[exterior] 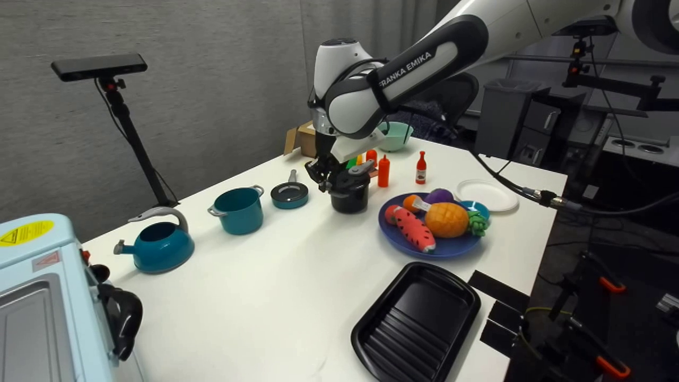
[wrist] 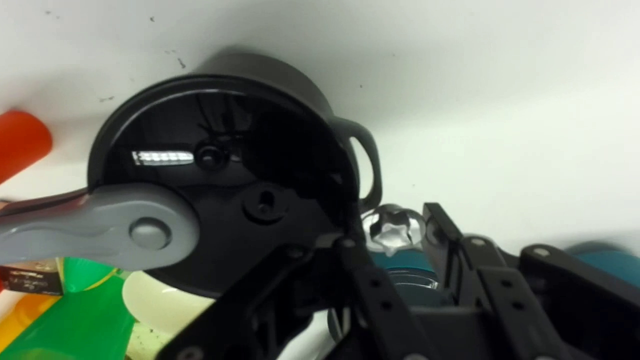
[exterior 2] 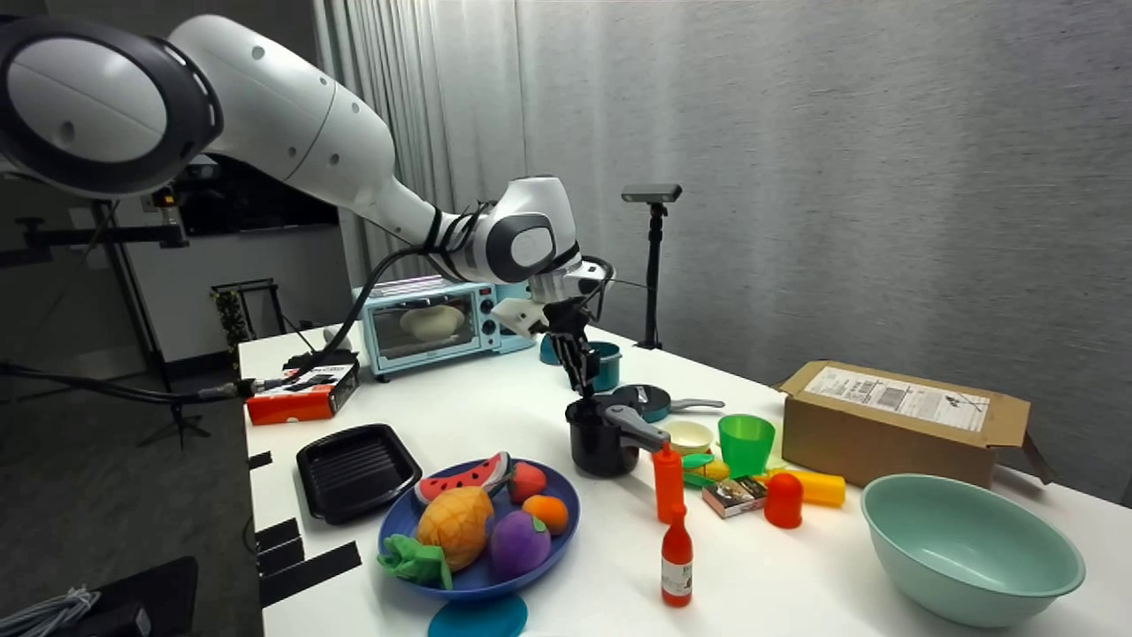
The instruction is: Put the black lid on the black pot
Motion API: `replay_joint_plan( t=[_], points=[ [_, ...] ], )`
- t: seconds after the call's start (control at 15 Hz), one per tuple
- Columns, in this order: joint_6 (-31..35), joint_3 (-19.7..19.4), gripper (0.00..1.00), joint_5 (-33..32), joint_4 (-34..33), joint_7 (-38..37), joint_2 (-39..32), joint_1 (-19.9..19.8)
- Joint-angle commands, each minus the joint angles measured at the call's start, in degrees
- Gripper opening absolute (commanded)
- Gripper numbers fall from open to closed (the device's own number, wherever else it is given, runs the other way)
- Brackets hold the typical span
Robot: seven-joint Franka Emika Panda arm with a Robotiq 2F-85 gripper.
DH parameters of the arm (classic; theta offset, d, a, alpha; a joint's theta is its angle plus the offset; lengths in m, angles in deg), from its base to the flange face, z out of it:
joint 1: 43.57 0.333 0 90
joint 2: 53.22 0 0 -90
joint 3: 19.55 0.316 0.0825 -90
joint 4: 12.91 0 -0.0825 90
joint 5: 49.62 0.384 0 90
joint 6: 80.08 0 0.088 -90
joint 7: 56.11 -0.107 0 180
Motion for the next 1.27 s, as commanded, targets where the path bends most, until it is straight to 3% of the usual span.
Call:
replay_joint_plan(
  t=[0.0,0.27,0.33,0.87,1.2],
  points=[
    [0.5,-0.4,0.66,-1.0,-4.7,0.3,-2.2,1.1],
    [-0.2,-0.4,0.97,-1.5,-8.3,-0.1,-1.5,2.3],
    [-0.5,-0.4,1.00,-1.6,-8.6,0.2,-0.7,2.3],
    [-6.7,0.1,1.00,-1.2,-12.4,1.0,2.1,2.0],
    [-5.7,0.1,1.00,-1.0,-11.8,0.0,2.9,2.0]
  ],
)
